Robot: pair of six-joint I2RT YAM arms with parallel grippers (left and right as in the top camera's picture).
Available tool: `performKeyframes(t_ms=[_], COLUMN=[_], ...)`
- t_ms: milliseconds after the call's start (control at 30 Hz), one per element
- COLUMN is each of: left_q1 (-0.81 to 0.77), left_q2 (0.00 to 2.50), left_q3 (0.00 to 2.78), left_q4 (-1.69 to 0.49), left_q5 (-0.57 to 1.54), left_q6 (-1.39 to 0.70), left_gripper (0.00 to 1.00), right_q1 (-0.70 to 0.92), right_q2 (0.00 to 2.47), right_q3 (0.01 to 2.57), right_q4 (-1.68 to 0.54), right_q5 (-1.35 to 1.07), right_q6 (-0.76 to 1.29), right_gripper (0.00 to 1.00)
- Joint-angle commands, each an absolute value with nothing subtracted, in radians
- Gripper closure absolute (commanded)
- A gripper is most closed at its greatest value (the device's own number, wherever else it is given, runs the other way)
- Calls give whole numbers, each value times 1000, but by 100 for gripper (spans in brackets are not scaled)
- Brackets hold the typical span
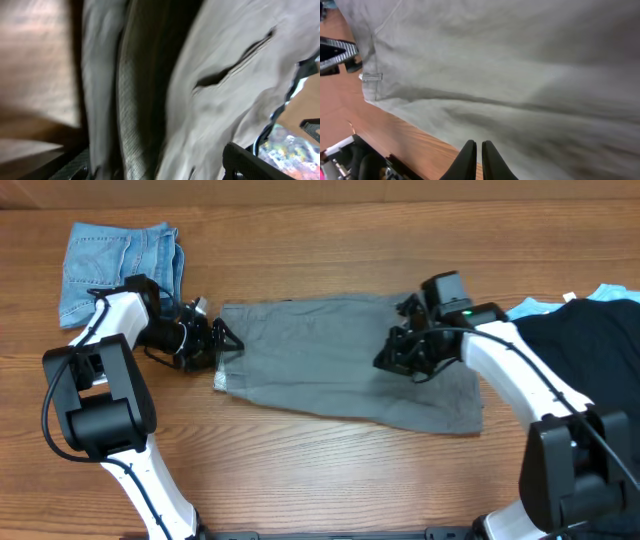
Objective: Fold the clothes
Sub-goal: 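Lift the left end with the left gripper and fold it rightward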
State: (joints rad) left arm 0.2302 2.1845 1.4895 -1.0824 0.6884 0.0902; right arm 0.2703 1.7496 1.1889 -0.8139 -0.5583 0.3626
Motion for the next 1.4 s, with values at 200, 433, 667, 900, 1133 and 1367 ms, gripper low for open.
performKeyframes(t_ms=[200,433,667,900,1133,1367], left_q1=[237,166,54,64,128,195], left_q2=[2289,2289,2289,2289,2287,2203], left_q3=[1442,1394,1315,1312,1426,1741], left_q4=[-1097,-986,-910,-912,-1079,-1410], left_q5=[236,411,416,412,409,407], left_q6=[93,89,63,10,41,136], left_gripper=[13,14,41,82,96,96], right_q1=[333,333,333,333,333,294], right_q2=[1948,2024,2025,2025,2017,1853], right_q3=[1184,1183,1183,1183,1187,1240], right_q4=[-729,-710,-688,-685,-687,-830], right_q5=[-540,-540,-540,-540,-541,-449], right_q6=[599,607,607,607,577,466], right_gripper=[92,92,92,92,93,95])
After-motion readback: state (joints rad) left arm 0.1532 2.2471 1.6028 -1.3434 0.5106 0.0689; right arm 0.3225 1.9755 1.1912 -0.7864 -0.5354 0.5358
